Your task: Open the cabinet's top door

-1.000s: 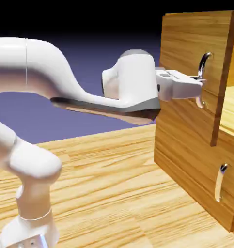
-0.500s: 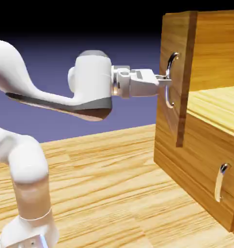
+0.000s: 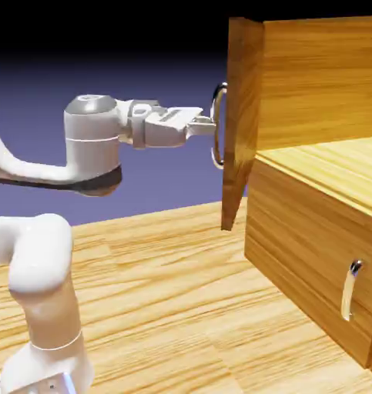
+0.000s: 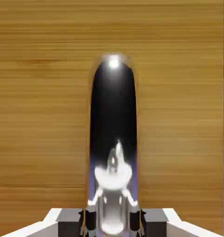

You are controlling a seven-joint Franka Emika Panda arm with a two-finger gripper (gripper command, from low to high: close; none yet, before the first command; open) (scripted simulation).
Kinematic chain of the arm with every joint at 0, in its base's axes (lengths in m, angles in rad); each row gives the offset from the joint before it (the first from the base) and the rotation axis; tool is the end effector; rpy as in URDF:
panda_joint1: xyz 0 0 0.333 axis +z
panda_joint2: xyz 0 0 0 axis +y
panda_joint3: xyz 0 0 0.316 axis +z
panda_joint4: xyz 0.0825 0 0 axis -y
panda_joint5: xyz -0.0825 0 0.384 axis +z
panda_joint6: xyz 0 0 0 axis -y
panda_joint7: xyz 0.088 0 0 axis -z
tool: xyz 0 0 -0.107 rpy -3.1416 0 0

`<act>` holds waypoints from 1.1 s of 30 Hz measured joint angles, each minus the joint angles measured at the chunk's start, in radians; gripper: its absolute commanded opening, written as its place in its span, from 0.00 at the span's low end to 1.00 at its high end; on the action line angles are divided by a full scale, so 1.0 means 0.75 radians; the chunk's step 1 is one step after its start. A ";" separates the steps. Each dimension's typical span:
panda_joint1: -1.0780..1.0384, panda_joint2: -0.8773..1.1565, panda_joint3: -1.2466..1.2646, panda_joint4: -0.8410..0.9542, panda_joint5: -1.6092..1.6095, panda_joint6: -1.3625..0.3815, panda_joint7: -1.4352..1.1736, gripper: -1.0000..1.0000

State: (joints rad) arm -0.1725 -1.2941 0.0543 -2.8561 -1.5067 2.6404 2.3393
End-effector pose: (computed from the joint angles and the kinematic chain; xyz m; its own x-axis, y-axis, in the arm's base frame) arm 0.2412 0.0011 0.5856 -0.4325 -0.5572 0.7088 -0.4328 -0.5614 -0.7054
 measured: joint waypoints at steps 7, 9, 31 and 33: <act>0.134 -0.196 0.276 -0.057 0.407 -0.350 -0.180 0.00; 0.171 -0.228 0.373 -0.049 0.513 -0.461 -0.207 0.00; -0.129 -0.107 1.310 0.716 1.279 -1.583 -0.292 0.00; -0.201 -0.098 1.357 0.812 1.307 -1.662 -0.304 0.00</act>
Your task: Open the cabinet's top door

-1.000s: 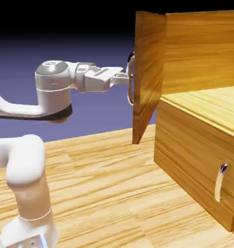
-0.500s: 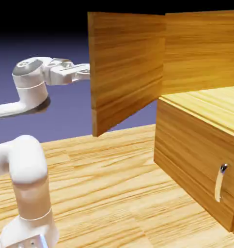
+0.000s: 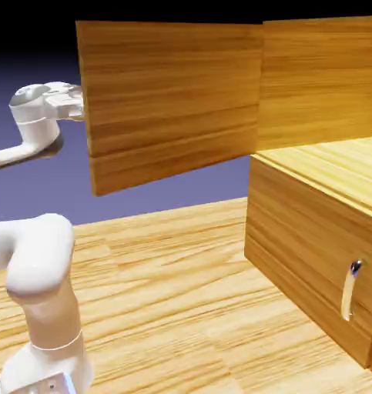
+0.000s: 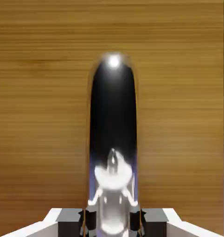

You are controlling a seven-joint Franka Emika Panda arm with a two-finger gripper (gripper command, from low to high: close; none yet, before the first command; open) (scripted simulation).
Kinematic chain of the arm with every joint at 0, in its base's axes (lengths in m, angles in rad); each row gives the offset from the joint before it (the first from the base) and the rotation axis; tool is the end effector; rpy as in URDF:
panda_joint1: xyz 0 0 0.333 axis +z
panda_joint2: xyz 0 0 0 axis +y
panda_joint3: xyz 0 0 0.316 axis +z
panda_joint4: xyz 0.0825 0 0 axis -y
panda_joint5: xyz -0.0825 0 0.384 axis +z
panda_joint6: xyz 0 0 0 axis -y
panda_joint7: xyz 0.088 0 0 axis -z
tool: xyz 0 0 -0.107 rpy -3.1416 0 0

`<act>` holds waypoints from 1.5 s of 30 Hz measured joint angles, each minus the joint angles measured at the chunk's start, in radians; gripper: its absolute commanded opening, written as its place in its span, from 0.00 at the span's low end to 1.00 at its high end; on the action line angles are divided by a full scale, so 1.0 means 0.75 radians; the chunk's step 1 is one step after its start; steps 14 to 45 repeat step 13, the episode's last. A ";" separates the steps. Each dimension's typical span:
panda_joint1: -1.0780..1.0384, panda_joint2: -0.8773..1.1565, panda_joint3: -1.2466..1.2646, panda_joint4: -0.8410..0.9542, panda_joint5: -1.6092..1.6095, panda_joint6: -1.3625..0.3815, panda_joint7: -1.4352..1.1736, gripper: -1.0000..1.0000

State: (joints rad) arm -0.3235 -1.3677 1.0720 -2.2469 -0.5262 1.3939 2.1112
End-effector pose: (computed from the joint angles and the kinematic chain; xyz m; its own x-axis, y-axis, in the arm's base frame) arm 0.1421 0.3118 0.5858 -0.6803 -0.1940 0.7068 -0.6798 -0.1933 -0.7074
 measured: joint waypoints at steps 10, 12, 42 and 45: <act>-0.366 0.011 0.169 0.483 0.085 -0.356 -0.083 0.00; -0.439 0.009 0.192 0.580 0.093 -0.422 -0.104 0.00; -0.475 0.008 0.203 0.628 0.095 -0.454 -0.115 0.00; -0.475 0.008 0.203 0.628 0.095 -0.454 -0.115 0.00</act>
